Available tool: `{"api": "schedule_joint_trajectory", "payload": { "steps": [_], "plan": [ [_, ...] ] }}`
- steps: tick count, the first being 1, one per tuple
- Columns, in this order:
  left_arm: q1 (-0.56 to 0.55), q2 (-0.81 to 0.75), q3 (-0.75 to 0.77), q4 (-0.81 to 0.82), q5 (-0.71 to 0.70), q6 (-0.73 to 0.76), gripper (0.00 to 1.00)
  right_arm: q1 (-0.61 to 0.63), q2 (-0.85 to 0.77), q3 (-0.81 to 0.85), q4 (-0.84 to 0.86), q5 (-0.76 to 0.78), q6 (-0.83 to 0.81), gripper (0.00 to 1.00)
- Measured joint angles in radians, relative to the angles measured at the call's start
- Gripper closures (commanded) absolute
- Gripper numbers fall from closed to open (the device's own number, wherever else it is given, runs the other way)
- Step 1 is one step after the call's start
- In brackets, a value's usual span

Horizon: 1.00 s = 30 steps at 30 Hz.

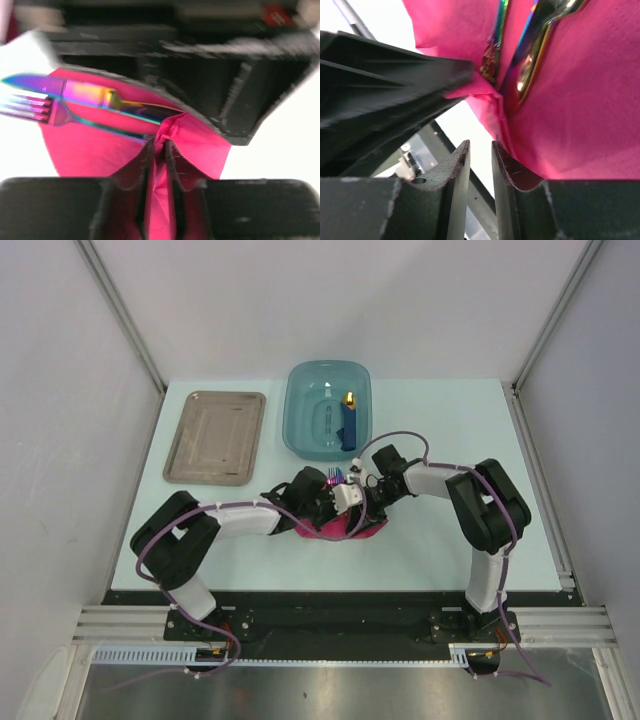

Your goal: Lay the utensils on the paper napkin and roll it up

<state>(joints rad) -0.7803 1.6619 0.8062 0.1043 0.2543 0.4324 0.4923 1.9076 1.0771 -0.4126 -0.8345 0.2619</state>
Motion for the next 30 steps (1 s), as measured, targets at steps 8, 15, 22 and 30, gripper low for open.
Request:
{"api": "schedule_joint_trajectory", "payload": {
  "steps": [8,15,22,30],
  "plan": [
    [0.155,-0.092,0.040,-0.109,0.095,-0.220,0.62,0.010,0.050,0.033,-0.020,0.056,0.008,0.71],
    [0.229,-0.245,0.032,-0.158,0.286,-0.426,0.62,0.010,0.050,0.037,-0.026,0.060,0.008,0.69],
    [0.225,-0.154,-0.006,-0.123,0.383,-0.620,0.67,0.010,0.050,0.038,-0.027,0.056,0.008,0.68],
    [0.229,0.003,-0.006,-0.081,0.381,-0.758,0.73,0.009,0.048,0.038,-0.026,0.052,0.007,0.66]
  ]
}}
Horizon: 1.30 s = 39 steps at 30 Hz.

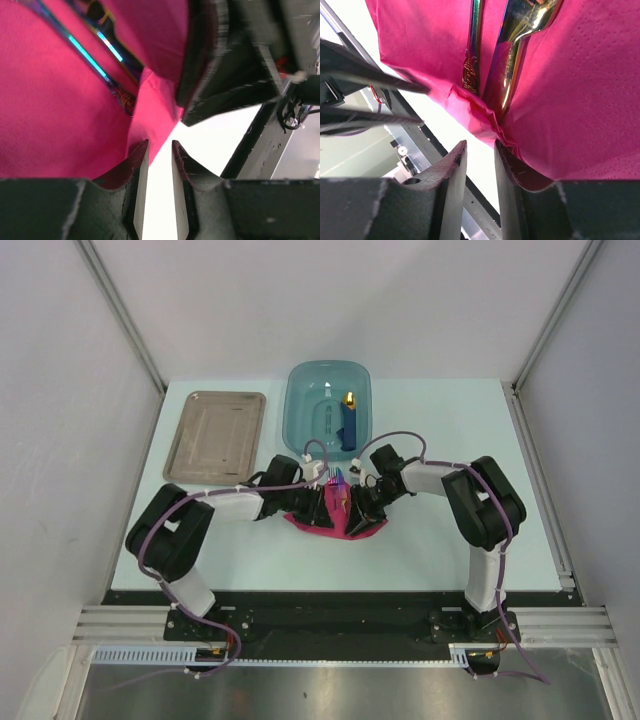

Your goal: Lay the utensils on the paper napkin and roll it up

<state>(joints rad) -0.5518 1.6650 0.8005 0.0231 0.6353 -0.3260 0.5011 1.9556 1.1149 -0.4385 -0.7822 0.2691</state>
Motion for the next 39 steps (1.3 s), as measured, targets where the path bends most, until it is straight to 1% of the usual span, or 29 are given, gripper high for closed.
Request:
{"api": "schedule_joint_trajectory", "payload": {
  "steps": [7,10,12,14,15,17,20,22,26,29,34,39],
  "plan": [
    [0.018,0.093,0.023,-0.001,-0.006,-0.054,0.76,-0.010,-0.032,-0.005,-0.007,0.010,-0.014,0.61],
    [0.020,0.117,0.039,-0.002,-0.006,-0.067,0.76,-0.026,-0.055,-0.005,-0.021,0.009,-0.024,0.53],
    [0.020,0.125,0.047,-0.002,-0.005,-0.070,0.76,-0.045,-0.081,-0.006,-0.035,0.012,-0.030,0.44],
    [0.020,0.129,0.051,-0.003,-0.006,-0.074,0.76,-0.100,-0.138,-0.010,-0.057,0.021,-0.038,0.37],
    [0.020,0.129,0.052,-0.003,-0.006,-0.074,0.76,-0.122,-0.158,-0.014,-0.064,0.027,-0.038,0.31],
    [0.020,0.129,0.052,-0.005,-0.006,-0.074,0.76,-0.166,-0.193,-0.024,-0.081,0.043,-0.039,0.28],
    [0.020,0.130,0.053,-0.005,-0.007,-0.074,0.76,-0.232,-0.224,-0.039,-0.105,0.082,-0.056,0.28],
    [0.021,0.130,0.053,-0.005,-0.007,-0.074,0.76,-0.252,-0.226,-0.053,-0.116,0.109,-0.064,0.29],
    [0.021,0.130,0.053,-0.006,-0.007,-0.074,0.76,-0.257,-0.214,-0.091,-0.140,0.141,-0.077,0.32],
    [0.021,0.131,0.054,-0.008,-0.007,-0.074,0.76,-0.257,-0.166,-0.095,-0.138,0.135,-0.082,0.33],
    [0.021,0.132,0.055,-0.008,-0.006,-0.074,0.76,-0.267,-0.093,-0.092,-0.108,-0.019,-0.042,0.35],
    [0.021,0.132,0.055,-0.008,-0.006,-0.074,0.77,-0.266,-0.022,-0.097,-0.019,-0.164,0.039,0.44]
  ]
}}
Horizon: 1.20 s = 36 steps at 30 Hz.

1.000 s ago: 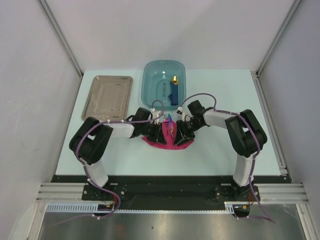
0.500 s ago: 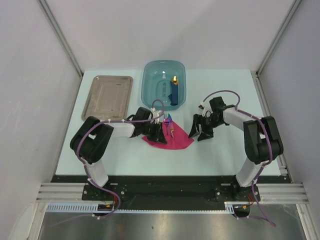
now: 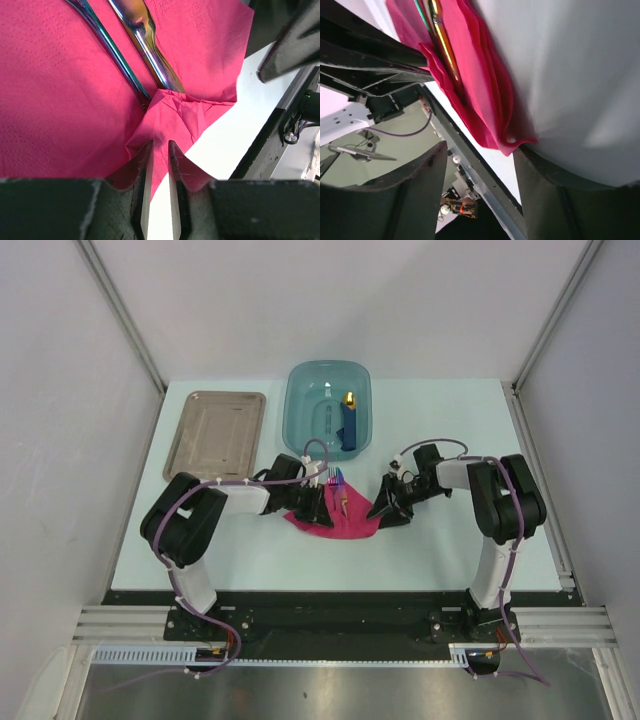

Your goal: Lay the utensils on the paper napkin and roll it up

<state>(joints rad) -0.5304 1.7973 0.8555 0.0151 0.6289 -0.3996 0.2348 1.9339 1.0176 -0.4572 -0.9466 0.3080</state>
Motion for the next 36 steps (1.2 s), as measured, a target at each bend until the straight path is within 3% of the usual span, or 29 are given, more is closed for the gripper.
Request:
{"api": "schedule_joint_trajectory", "payload": {
  "steps": [6,10,13,19,25,36],
  "plan": [
    [0.000,0.000,0.002,-0.003,0.000,0.000,0.77,0.006,-0.011,-0.042,0.150,-0.036,0.068,0.54],
    [0.000,0.000,0.002,-0.003,0.000,0.000,0.77,0.025,-0.033,-0.043,0.179,-0.035,0.084,0.73],
    [0.000,0.000,0.002,-0.003,0.000,0.000,0.77,0.049,-0.035,-0.041,0.180,-0.031,0.087,0.81],
    [0.000,0.000,0.002,-0.003,-0.001,0.001,0.78,0.098,-0.035,-0.020,0.195,-0.030,0.120,0.90],
    [0.000,0.000,0.002,-0.003,-0.001,0.001,0.78,0.145,-0.035,0.007,0.253,-0.027,0.192,0.95],
    [0.002,0.000,0.002,-0.003,0.000,0.006,0.79,0.212,0.027,0.039,0.365,0.000,0.331,0.95]
  ]
}}
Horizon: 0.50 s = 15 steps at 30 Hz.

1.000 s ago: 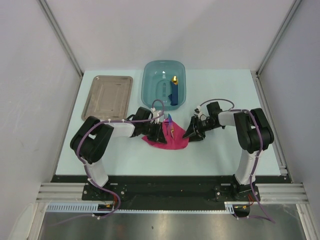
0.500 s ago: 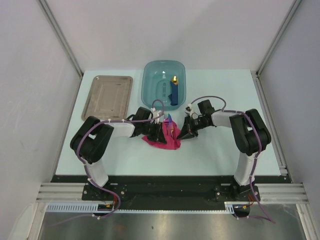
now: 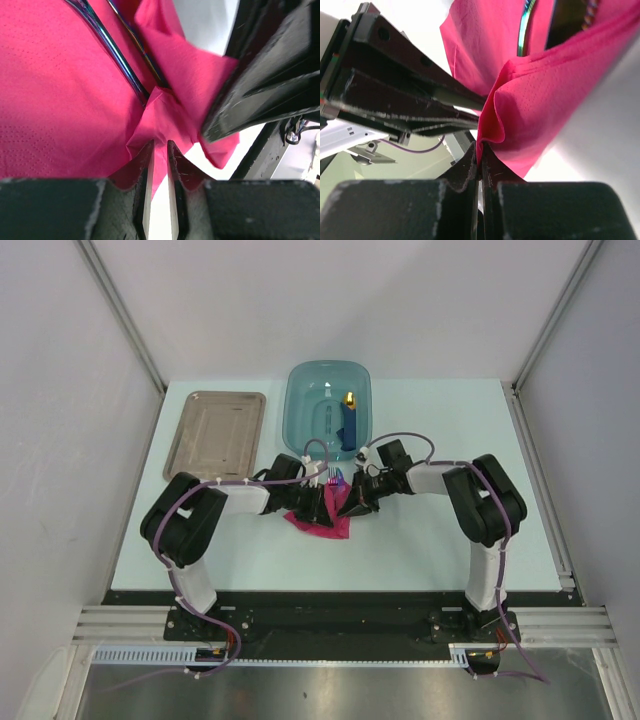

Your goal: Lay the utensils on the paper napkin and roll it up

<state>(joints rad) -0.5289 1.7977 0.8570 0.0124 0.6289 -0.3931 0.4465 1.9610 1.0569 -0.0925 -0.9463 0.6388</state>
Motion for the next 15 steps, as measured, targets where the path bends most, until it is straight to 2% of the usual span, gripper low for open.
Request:
{"api": "schedule_joint_trajectory", "payload": {
  "steps": [15],
  "plan": [
    [0.026,-0.018,-0.015,-0.004,0.005,0.012,0.75,0.058,0.080,0.054,0.031,0.043,0.014,0.96]
  ]
}}
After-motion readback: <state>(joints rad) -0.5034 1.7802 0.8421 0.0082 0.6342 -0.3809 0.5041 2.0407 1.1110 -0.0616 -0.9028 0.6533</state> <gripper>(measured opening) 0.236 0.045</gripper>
